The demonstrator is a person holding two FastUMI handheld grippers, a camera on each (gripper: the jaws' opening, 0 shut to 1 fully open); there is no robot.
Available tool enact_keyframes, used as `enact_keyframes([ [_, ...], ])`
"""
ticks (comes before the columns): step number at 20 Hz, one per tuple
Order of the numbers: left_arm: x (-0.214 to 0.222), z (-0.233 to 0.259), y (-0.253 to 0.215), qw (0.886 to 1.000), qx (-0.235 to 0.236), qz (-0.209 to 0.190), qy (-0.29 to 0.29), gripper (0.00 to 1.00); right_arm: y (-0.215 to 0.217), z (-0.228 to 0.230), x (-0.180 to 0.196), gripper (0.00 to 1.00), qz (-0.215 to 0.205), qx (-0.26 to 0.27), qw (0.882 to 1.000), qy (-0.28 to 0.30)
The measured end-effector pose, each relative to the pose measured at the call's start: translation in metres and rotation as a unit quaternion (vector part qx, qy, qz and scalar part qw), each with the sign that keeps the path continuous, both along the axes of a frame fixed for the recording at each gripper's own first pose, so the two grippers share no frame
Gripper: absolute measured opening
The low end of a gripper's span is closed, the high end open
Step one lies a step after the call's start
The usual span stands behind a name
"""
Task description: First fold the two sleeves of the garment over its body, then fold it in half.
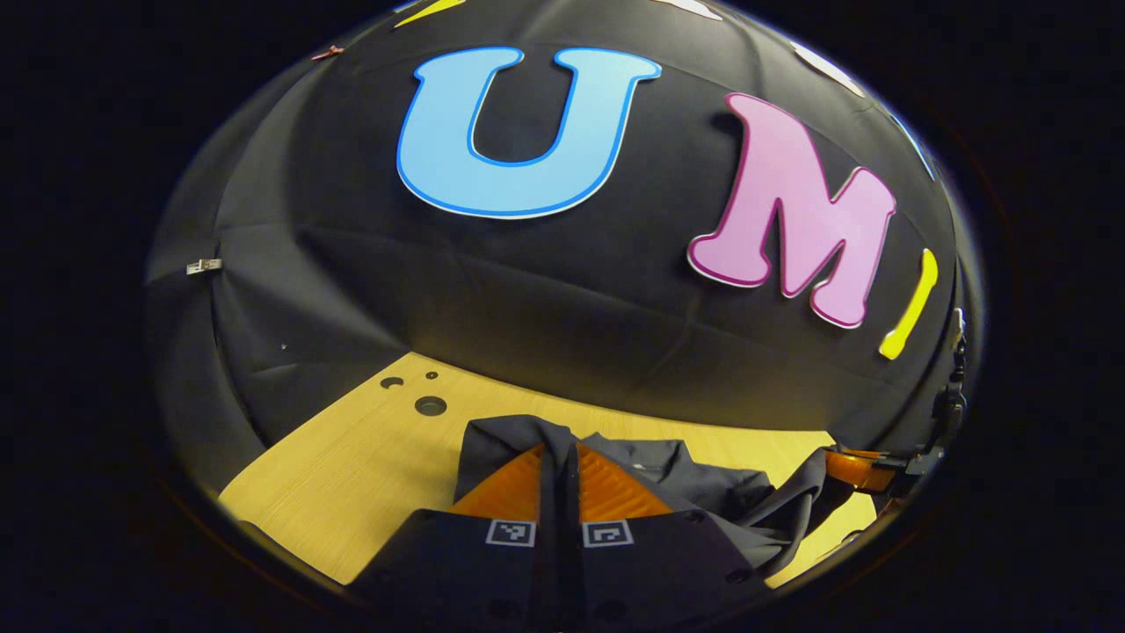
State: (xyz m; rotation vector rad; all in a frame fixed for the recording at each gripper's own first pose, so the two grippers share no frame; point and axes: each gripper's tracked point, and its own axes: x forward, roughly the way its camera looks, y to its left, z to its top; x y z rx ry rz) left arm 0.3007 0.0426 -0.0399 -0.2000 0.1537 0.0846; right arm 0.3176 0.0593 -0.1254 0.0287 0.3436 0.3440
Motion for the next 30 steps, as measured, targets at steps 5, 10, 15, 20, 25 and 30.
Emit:
enact_keyframes([
  [5, 0.061, -0.020, 0.029, 0.999, -0.028, 0.026, -0.003, 0.05, 0.000, -0.018, 0.048, 0.05, -0.030, -0.008, 0.999, -0.018],
  [10, 0.103, -0.047, 0.042, 0.999, -0.032, 0.023, 0.005, 0.05, -0.004, -0.046, 0.082, 0.05, -0.063, 0.002, 0.998, -0.015],
  [15, 0.114, -0.058, 0.031, 0.999, 0.016, 0.007, 0.027, 0.14, -0.008, -0.058, 0.090, 0.20, -0.079, -0.006, 0.997, -0.010],
  [20, 0.079, -0.008, 0.016, 0.999, 0.028, -0.009, -0.012, 0.65, -0.020, -0.024, 0.062, 0.74, -0.081, 0.001, 0.996, -0.023],
  [25, 0.001, 0.039, 0.010, 0.997, 0.066, -0.004, -0.037, 0.96, -0.039, 0.026, 0.006, 1.00, -0.092, -0.029, 0.994, -0.058],
  [30, -0.099, 0.076, -0.004, 0.994, 0.098, 0.005, -0.051, 0.96, -0.064, 0.068, -0.072, 0.98, -0.133, -0.034, 0.988, -0.065],
])
